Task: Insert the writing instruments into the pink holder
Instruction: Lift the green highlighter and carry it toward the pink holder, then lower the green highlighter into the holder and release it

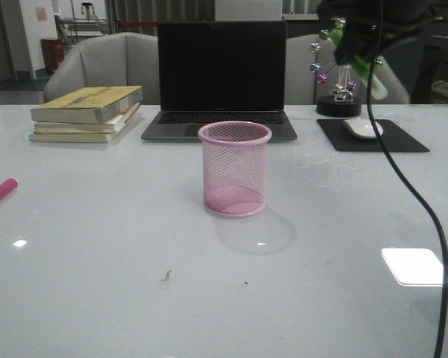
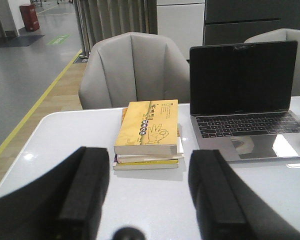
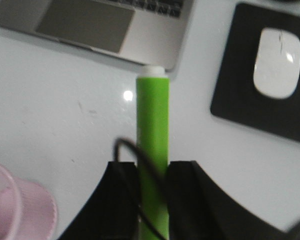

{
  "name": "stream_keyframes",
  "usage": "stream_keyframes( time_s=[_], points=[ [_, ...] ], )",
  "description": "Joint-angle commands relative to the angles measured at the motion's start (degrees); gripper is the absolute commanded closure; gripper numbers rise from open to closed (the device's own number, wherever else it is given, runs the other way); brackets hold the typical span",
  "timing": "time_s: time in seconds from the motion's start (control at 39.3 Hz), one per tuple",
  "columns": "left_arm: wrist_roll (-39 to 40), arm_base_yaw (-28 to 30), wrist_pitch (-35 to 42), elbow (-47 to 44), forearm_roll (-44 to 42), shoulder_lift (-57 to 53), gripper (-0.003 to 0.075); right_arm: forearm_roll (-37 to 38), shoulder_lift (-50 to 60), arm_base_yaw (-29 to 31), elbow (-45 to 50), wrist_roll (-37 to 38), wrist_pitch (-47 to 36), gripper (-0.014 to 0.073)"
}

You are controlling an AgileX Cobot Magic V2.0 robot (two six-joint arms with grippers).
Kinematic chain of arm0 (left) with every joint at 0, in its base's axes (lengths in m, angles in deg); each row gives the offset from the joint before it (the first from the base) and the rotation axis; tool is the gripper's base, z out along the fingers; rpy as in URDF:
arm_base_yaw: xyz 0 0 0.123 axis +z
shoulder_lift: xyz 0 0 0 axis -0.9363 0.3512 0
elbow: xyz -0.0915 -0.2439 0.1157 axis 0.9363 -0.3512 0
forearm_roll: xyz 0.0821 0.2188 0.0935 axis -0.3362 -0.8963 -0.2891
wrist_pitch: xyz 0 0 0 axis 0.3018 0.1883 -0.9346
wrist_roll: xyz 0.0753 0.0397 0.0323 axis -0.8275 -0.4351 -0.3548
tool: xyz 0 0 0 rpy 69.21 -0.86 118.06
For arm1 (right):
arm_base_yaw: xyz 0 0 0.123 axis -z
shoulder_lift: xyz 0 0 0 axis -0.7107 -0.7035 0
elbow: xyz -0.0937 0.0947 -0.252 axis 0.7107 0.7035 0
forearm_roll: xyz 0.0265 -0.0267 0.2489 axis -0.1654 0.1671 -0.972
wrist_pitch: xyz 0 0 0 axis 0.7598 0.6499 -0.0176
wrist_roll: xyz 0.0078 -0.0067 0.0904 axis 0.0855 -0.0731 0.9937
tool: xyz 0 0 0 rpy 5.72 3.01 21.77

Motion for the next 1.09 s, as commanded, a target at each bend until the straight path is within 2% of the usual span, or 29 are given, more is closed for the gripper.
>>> stream_keyframes(
  time_s=[0.0,0.31,0.46,0.58,0.79,0.94,1.07],
  points=[
    [0.5,0.2,5.0,2.0,0.3,-0.6,0.0294,-0.4,4.9,-2.2,-1.6,-0.6,-7.9,0.0365],
    [0.5,0.2,5.0,2.0,0.3,-0.6,0.0294,-0.3,5.8,-10.5,-1.5,-0.6,-16.8,0.0365],
    [0.5,0.2,5.0,2.0,0.3,-0.6,0.0294,0.2,4.7,-14.1,-0.7,-0.6,-26.4,0.0365],
    [0.5,0.2,5.0,2.0,0.3,-0.6,0.0294,0.8,4.7,-16.0,4.8,-0.6,-36.3,0.0365],
    [0.5,0.2,5.0,2.0,0.3,-0.6,0.0294,0.8,3.8,-16.5,16.7,0.4,-54.0,0.0365],
    [0.5,0.2,5.0,2.0,0.3,-0.6,0.0294,1.5,1.0,-16.6,20.1,2.5,-58.1,0.0364],
    [0.5,0.2,5.0,2.0,0.3,-0.6,0.0294,5.6,-2.3,-16.6,20.1,8.0,-61.4,0.0364]
  ],
)
